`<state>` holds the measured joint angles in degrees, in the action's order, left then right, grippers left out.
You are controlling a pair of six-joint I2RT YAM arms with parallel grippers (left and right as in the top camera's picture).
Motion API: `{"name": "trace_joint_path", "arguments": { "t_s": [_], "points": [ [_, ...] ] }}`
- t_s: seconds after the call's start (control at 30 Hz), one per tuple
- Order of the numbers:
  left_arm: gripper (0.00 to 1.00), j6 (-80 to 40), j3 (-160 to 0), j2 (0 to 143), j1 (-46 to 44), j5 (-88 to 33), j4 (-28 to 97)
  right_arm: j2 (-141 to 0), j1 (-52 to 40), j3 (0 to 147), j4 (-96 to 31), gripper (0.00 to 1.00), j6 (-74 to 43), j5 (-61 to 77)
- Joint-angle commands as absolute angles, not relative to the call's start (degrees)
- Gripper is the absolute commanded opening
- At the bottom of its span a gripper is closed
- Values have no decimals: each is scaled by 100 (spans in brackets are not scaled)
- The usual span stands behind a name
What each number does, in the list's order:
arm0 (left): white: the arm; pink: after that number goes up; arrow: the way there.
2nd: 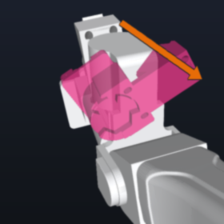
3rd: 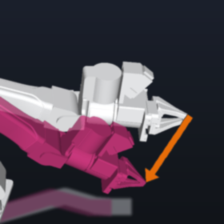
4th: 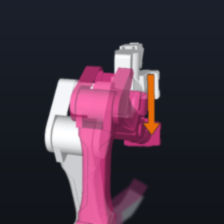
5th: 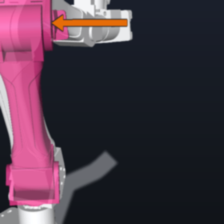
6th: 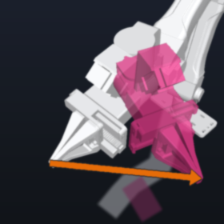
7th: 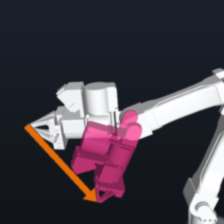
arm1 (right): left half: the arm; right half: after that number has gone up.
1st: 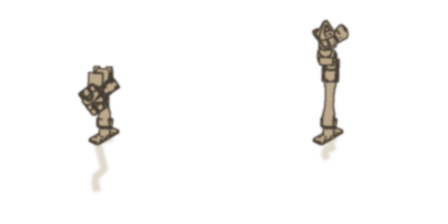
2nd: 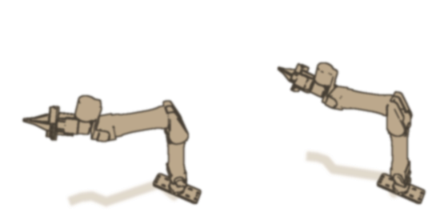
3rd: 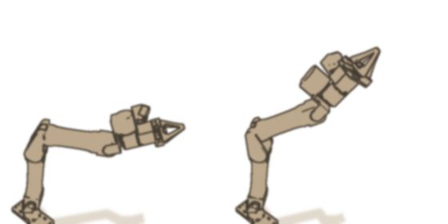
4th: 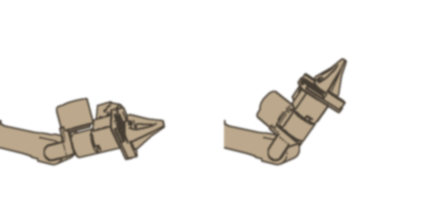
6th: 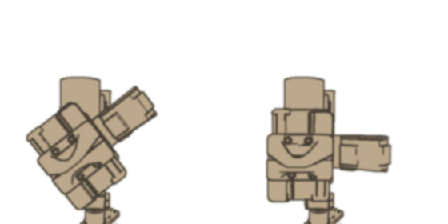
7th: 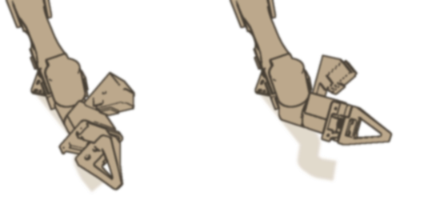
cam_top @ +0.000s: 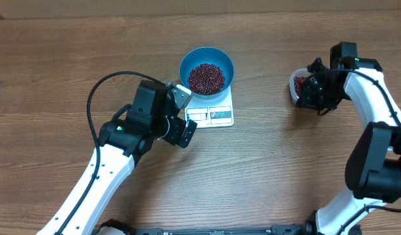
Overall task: Scoop item into bowl and weigh 150g on scale
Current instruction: 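Dig the red scoop into the beans in the clear tub with the right gripper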
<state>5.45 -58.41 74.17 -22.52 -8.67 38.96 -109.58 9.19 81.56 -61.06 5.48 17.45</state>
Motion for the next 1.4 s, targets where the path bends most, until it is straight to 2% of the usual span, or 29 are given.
{"name": "trace_joint_path", "arguments": {
  "t_s": [0.0,0.3,0.53,0.93,1.13,1.37],
  "points": [
    [99,510,-5822,7461,-2290,-836,3874,-11190,1103,8132,-6064,4,296,2412],
    [100,510,-5822,7461,-2290,-836,3874,-11190,1811,8132,-6020,4,305,3570],
    [100,510,-5822,7461,-2290,-836,3874,-11190,2209,8132,-6034,4,558,3968],
    [100,510,-5822,7461,-2290,-838,3874,-11190,2296,8132,-6071,4,803,4390],
    [99,510,-5822,7461,-2290,-838,3874,-11190,2309,8132,-6337,4,1385,4748],
    [100,510,-5824,7461,-2290,-838,3874,-11190,2742,8132,-6392,4,1435,4840]
  ]
}}
